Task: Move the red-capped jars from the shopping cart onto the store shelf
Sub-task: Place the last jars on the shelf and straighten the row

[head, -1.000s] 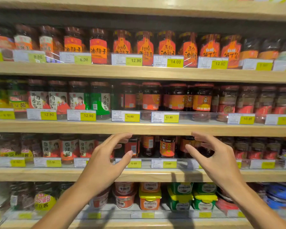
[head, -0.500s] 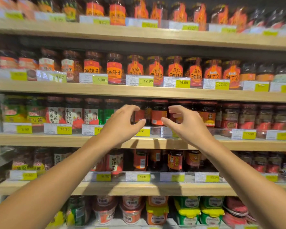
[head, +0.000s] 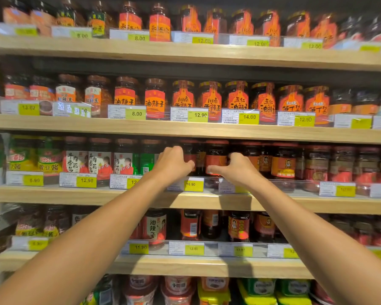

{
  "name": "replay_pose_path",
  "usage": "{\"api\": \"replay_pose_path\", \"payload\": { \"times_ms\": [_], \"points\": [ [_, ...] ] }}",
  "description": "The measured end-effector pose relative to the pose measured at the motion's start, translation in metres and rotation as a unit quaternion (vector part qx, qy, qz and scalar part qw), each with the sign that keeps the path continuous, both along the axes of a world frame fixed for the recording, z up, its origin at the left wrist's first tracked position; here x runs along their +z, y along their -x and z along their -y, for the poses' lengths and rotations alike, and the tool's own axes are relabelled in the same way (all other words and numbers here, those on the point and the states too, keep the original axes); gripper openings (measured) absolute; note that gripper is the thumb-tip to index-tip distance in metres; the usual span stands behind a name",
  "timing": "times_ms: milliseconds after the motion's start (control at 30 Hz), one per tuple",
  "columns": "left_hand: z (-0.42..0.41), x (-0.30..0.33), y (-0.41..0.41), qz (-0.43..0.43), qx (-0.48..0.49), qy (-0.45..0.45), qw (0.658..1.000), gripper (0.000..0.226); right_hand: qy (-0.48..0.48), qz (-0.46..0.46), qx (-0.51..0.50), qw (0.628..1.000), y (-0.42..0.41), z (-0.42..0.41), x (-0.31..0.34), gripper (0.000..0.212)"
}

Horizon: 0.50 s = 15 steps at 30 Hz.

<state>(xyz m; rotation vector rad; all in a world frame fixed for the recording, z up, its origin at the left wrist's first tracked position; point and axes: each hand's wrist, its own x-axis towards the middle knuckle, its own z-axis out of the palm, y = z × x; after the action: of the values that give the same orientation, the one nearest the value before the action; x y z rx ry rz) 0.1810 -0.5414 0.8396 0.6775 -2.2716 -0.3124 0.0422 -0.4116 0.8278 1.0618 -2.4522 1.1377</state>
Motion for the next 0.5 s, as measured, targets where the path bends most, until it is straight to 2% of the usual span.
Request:
{"api": "replay_pose_path", "payload": {
  "times_ms": [167, 367, 500],
  "points": [
    [0.004, 0.005, 0.012, 0.042, 0.005, -0.034, 0.999, 0.028, 0.004, 0.013, 0.021, 1.000, 0.009, 0.003, 0.004, 0.065],
    [0.009, 0.001, 0.026, 0.066, 0.032, -0.053, 0.996, 0.039, 0.020, 0.028, 0.065, 0.997, 0.017, 0.000, 0.004, 0.051],
    [0.007, -0.001, 0.028, 0.058, 0.038, -0.039, 0.997, 0.036, 0.025, 0.020, 0.067, 0.997, 0.021, 0.001, 0.003, 0.047]
  ]
}}
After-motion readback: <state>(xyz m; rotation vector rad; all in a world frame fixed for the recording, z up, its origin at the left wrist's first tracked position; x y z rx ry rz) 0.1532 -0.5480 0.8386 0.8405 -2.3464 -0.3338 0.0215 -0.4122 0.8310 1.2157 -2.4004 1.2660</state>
